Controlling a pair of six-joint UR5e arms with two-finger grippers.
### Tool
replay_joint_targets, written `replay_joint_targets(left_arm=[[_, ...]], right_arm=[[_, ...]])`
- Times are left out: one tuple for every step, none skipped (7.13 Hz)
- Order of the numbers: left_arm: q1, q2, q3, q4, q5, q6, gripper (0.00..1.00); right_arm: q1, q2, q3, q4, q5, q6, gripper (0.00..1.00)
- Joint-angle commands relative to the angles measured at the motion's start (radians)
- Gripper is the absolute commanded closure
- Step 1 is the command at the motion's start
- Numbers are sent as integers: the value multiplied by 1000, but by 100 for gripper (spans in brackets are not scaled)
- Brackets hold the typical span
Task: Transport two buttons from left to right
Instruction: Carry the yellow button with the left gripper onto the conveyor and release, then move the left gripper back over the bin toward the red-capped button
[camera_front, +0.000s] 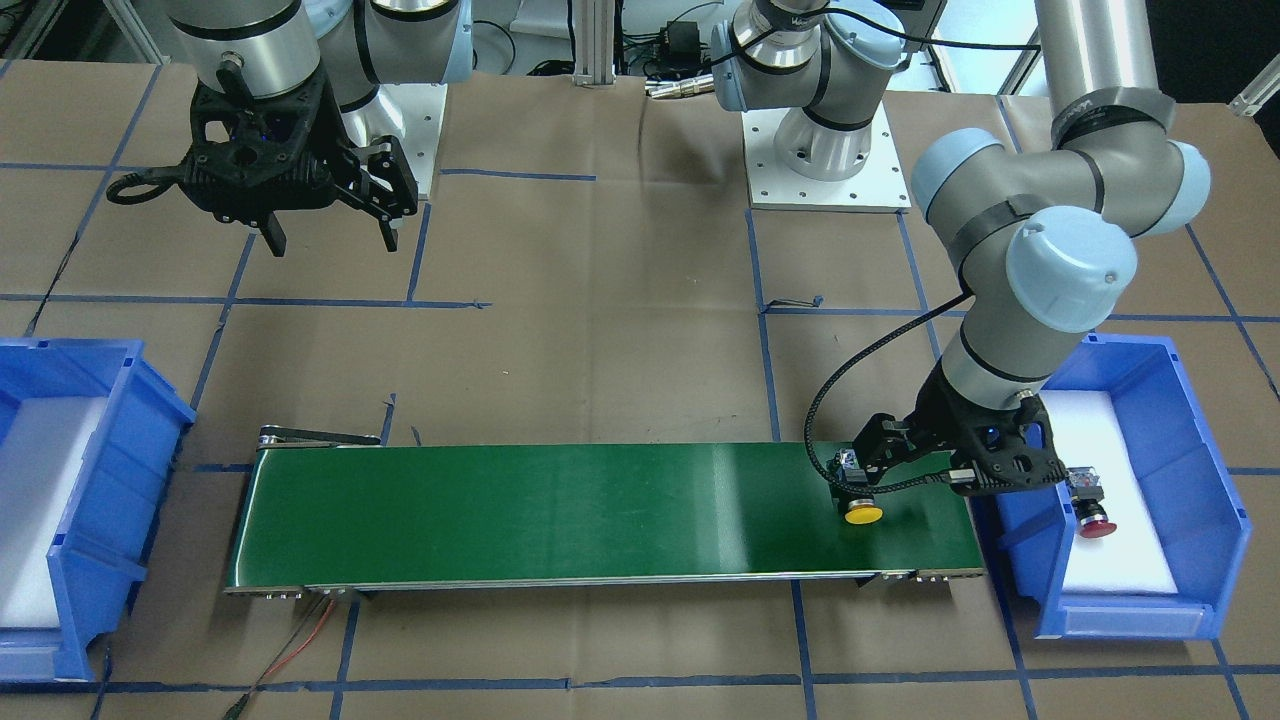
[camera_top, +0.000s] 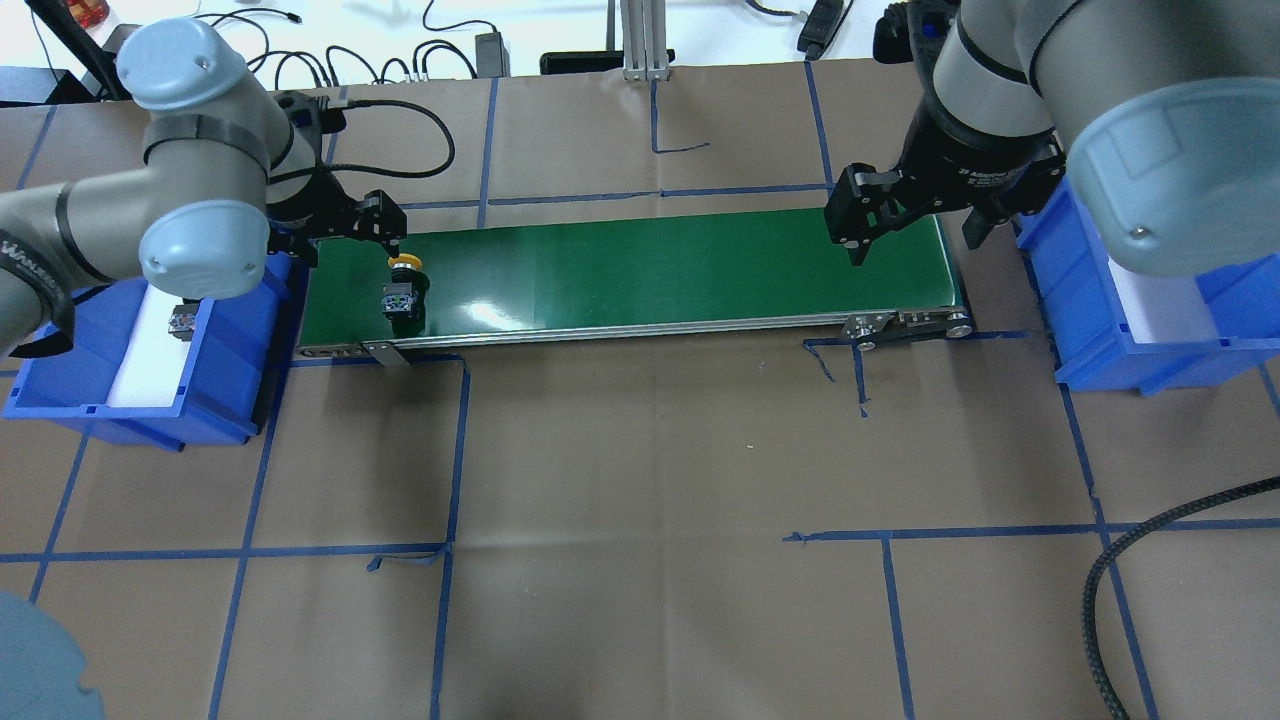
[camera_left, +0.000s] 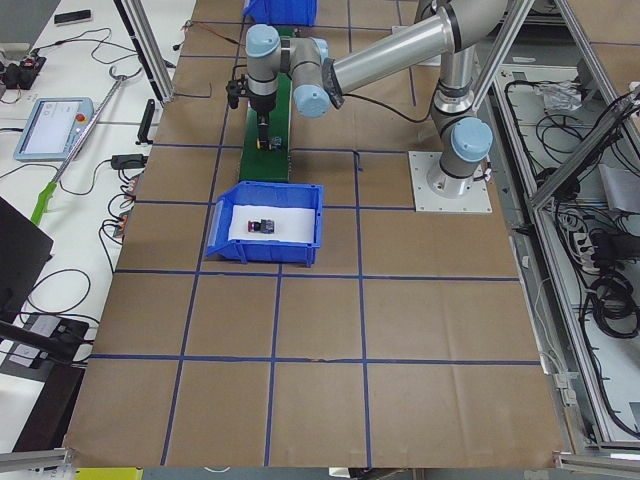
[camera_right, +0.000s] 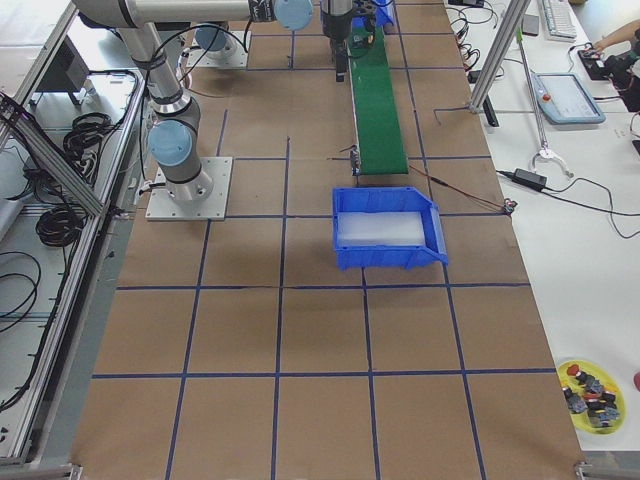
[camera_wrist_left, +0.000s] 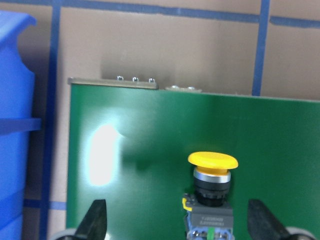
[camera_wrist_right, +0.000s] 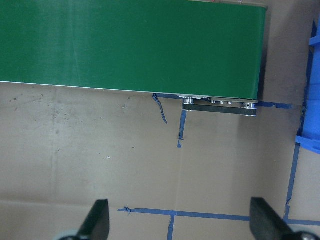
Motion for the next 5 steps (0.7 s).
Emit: replay_joint_targets(left_arm=[[2, 51, 82, -159, 1, 8, 0], [7, 42, 83, -156, -1, 15, 0], [20, 37, 84, -150, -3, 16, 0], [61, 31, 85, -145, -3, 62, 0], [127, 29, 85, -144, -4, 161, 0]], right_arm=[[0, 0, 0, 0, 1, 0, 0], [0, 0, 0, 0, 0, 0, 0], [0, 0, 0, 0, 0, 0, 0], [0, 0, 0, 0, 0, 2, 0], [0, 0, 0, 0, 0, 2, 0]])
